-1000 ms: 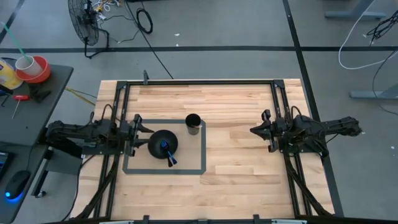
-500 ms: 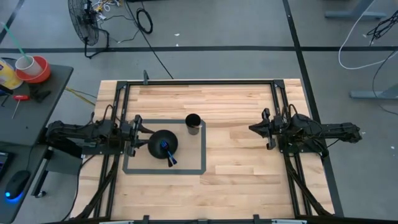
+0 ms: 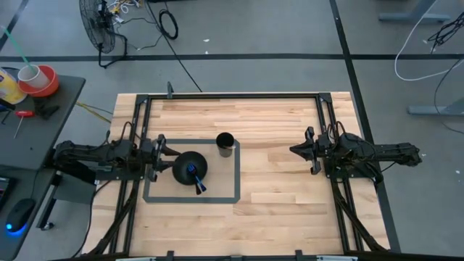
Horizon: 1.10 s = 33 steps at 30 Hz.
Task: Pick & Place Utensil
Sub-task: Return to Home Position
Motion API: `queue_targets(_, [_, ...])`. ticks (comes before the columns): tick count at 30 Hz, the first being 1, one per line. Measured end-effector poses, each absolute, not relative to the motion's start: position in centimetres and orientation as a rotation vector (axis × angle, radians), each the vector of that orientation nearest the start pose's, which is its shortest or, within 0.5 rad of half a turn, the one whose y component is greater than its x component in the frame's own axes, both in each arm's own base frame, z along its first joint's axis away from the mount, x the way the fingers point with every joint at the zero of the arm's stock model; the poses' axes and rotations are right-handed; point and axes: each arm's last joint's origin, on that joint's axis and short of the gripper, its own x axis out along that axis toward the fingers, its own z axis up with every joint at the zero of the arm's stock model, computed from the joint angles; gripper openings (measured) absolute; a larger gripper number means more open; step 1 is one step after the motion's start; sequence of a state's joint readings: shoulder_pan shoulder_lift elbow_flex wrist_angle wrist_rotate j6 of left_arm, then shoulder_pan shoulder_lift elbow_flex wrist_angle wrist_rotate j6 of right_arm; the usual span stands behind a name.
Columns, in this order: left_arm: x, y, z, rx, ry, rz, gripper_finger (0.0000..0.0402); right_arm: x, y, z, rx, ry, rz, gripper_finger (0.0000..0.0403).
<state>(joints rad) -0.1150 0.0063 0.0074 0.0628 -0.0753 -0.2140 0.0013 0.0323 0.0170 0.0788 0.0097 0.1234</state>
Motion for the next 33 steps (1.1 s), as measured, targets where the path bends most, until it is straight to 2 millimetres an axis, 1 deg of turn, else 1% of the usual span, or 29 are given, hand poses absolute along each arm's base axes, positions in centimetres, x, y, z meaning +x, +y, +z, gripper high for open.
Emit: queue_targets(33, [9.87, -0.92, 16.95, -0.236, -0.032, -0.044, 0.0181, 9.85, -0.02, 17.44, 0.123, -0.065, -0.005, 0.0023])
